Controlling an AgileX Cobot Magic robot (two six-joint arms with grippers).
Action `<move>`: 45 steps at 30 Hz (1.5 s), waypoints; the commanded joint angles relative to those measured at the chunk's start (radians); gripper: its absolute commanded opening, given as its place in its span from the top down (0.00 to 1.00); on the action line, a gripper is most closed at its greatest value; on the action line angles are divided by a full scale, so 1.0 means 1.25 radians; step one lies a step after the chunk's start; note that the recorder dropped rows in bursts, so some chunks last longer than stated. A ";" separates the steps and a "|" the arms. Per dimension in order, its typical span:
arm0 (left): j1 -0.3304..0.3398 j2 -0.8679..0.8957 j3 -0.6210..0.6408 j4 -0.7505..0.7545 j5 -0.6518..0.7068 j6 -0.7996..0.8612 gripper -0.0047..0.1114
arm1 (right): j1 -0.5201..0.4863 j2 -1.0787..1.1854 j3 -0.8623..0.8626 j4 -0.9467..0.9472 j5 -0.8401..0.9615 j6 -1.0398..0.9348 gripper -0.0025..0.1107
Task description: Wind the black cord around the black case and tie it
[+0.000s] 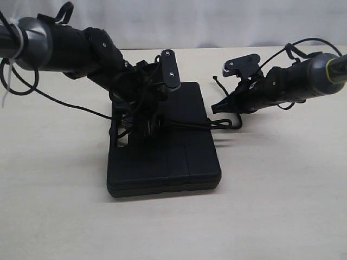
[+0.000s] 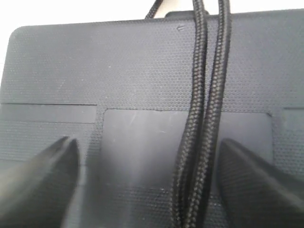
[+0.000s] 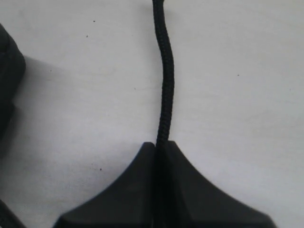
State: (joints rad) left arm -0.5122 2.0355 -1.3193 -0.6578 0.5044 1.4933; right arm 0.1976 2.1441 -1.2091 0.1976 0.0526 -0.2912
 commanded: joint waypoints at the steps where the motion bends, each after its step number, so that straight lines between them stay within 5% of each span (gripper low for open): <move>1: -0.001 0.015 0.002 0.034 0.020 -0.002 0.54 | -0.001 -0.008 0.004 -0.003 0.001 -0.006 0.94; 9: -0.001 -0.030 -0.001 0.056 0.032 -0.055 0.96 | -0.001 -0.008 0.004 -0.003 -0.001 -0.006 0.94; 16: 0.009 -0.060 -0.001 0.028 -0.082 -0.337 0.95 | -0.001 -0.008 0.004 -0.003 -0.001 -0.006 0.94; 18: 0.015 -0.060 -0.001 0.019 -0.072 -0.342 0.89 | -0.001 -0.008 0.004 -0.003 -0.001 -0.006 0.94; 21: 0.048 -0.067 -0.001 -0.043 -0.097 -0.433 0.67 | -0.001 -0.008 0.004 -0.003 -0.001 -0.006 0.94; 23: 0.072 -0.076 -0.001 -0.100 -0.096 -0.507 0.65 | -0.001 -0.008 0.004 -0.003 -0.001 -0.006 0.94; 27: 0.076 -0.081 -0.002 -0.068 0.013 -0.456 0.65 | -0.001 -0.016 0.004 -0.003 0.005 -0.006 0.94; 30: 0.076 -0.093 -0.012 0.069 0.158 -0.309 0.65 | -0.002 -0.054 0.004 -0.005 0.034 -0.006 0.94; 35: 0.076 -0.079 -0.012 0.140 0.172 -0.288 0.64 | -0.002 -0.105 0.004 -0.018 0.081 -0.006 0.94; 45: 0.074 -0.058 -0.010 0.086 0.171 -0.147 0.63 | -0.002 -0.149 0.074 -0.022 0.062 -0.006 0.94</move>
State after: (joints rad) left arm -0.4168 1.9650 -1.3278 -0.5360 0.7155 1.2844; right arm 0.1976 1.9647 -1.1412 0.1797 0.1671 -0.2929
